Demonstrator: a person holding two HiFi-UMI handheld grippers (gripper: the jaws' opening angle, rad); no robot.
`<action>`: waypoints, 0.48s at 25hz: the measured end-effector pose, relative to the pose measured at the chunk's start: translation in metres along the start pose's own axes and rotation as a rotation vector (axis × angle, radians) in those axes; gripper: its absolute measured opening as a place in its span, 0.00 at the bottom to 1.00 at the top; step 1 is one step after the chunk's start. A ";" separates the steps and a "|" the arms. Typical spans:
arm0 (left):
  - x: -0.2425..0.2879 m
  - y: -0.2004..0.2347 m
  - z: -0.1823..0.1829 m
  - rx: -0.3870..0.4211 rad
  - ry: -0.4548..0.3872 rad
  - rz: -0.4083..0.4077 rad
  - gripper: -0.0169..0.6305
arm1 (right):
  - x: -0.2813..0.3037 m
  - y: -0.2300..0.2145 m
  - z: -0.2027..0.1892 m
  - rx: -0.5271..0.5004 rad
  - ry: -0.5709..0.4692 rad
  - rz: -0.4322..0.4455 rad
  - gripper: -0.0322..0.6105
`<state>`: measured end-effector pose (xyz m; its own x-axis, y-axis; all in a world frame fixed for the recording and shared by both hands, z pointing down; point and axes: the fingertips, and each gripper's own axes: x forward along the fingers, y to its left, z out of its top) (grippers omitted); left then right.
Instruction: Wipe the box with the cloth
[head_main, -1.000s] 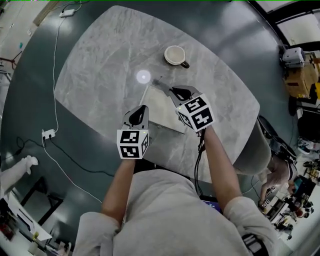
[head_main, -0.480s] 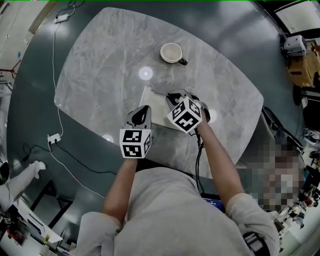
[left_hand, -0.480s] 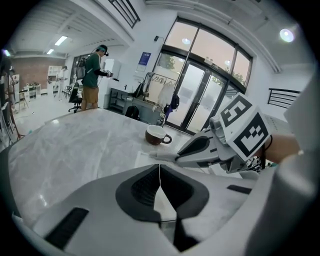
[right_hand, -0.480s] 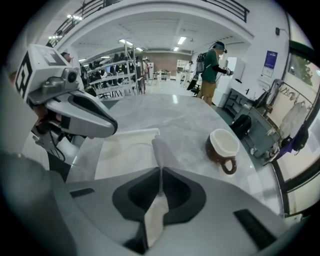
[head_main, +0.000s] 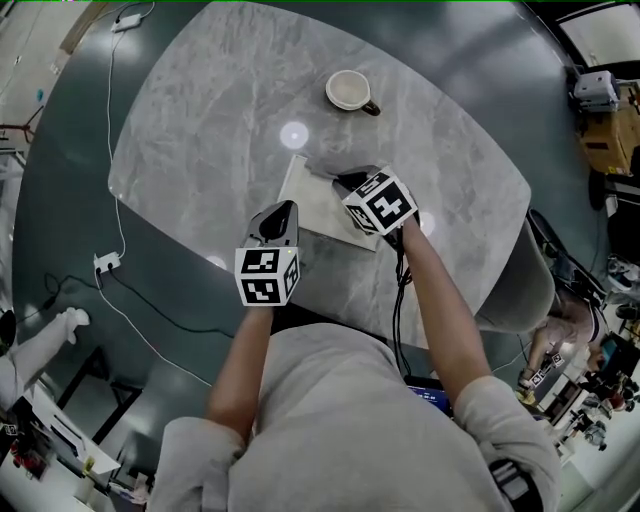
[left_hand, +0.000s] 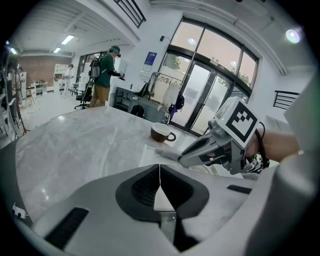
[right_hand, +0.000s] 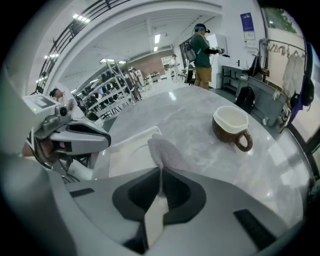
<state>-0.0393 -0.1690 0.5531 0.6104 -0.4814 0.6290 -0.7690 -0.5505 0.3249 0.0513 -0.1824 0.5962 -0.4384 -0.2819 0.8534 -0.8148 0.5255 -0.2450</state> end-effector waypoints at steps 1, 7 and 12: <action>-0.001 0.000 -0.001 0.002 0.001 0.001 0.07 | 0.000 0.003 -0.002 -0.008 -0.006 0.002 0.11; -0.005 0.002 -0.007 -0.006 -0.003 0.022 0.07 | 0.006 0.030 -0.011 0.025 -0.031 0.080 0.10; -0.012 0.001 -0.015 -0.014 -0.002 0.036 0.07 | 0.006 0.042 -0.015 0.006 -0.021 0.088 0.11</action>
<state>-0.0504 -0.1535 0.5563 0.5826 -0.5020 0.6392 -0.7931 -0.5232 0.3120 0.0204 -0.1501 0.5981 -0.5159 -0.2518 0.8188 -0.7751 0.5442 -0.3210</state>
